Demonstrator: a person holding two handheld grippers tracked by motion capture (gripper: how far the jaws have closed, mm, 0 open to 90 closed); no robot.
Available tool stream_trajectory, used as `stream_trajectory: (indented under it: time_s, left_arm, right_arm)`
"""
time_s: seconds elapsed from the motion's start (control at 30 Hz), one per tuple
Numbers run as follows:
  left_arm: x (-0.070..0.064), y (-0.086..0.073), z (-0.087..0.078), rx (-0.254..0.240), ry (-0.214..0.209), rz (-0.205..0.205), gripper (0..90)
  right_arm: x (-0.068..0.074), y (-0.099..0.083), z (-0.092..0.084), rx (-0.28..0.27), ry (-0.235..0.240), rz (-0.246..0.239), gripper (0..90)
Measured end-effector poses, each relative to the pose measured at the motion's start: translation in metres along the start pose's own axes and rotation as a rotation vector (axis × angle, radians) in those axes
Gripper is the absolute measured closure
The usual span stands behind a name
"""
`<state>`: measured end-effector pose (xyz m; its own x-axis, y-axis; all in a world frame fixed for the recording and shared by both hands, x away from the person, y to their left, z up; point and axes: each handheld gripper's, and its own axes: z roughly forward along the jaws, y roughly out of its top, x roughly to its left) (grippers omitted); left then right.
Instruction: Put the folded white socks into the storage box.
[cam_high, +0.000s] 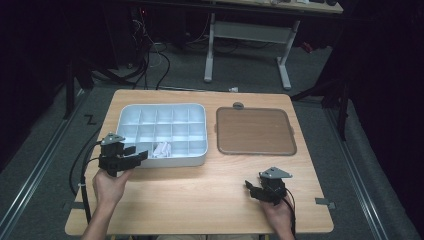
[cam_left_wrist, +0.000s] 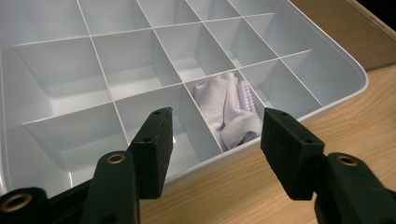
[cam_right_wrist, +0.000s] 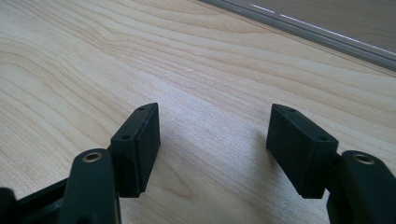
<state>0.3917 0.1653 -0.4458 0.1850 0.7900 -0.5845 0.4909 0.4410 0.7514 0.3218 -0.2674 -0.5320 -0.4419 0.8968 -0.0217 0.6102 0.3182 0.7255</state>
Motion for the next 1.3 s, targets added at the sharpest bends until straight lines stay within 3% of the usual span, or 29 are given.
stream_trajectory:
  time_s: [0.43,1.3]
  left_arm:
    - [0.004,-0.008,-0.012,-0.003,-0.012,-0.036,44.2]
    - [0.007,-0.029,-0.019,0.009,-0.023,-0.051,43.9]
  right_arm:
    - [0.000,0.000,0.000,0.000,0.000,0.000,35.2]
    - [0.000,0.000,0.000,0.001,0.000,-0.001,35.1]
